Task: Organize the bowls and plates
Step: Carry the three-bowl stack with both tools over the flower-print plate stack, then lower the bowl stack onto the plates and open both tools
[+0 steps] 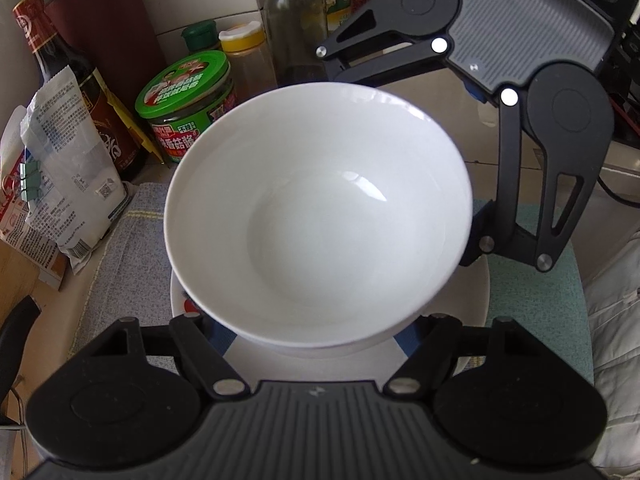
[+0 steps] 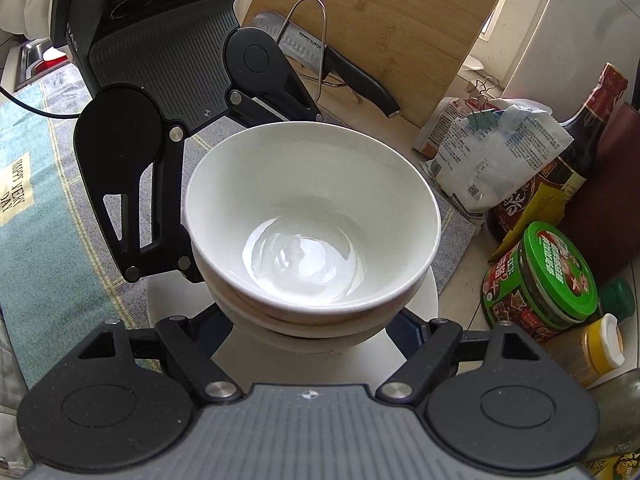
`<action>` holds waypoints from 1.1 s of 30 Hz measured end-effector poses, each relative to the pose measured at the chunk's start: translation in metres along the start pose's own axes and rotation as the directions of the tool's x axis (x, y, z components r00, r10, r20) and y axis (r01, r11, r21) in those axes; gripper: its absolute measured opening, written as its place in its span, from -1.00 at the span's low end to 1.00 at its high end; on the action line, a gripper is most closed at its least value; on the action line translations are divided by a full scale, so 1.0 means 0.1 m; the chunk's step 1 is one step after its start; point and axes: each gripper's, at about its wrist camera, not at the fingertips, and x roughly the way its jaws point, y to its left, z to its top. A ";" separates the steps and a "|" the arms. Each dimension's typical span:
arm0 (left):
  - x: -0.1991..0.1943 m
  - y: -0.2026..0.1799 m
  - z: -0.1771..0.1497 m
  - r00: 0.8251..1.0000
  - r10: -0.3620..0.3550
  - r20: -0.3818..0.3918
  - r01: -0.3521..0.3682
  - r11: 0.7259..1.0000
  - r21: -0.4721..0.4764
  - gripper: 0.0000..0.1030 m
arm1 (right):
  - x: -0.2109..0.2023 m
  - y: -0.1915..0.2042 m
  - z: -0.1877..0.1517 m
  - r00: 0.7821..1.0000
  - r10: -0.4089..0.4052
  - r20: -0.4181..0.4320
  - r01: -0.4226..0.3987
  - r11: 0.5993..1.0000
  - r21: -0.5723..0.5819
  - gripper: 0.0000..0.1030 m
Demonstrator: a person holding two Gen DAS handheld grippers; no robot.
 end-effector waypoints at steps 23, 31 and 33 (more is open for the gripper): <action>-0.31 -0.03 -0.25 0.986 0.134 0.103 -0.115 0.978 -0.174 0.91 | -0.10 -0.02 -0.06 0.999 -0.020 0.049 0.017 0.998 0.063 1.00; -0.76 -0.23 -0.45 0.913 0.379 0.148 -0.287 0.858 -0.426 0.99 | -0.16 0.01 -0.04 0.999 -0.033 0.028 0.030 0.993 0.116 1.00; -0.80 -0.28 -0.50 0.893 0.426 0.145 -0.312 0.819 -0.482 0.99 | -0.16 0.02 -0.02 0.998 -0.054 0.029 0.048 0.982 0.184 1.00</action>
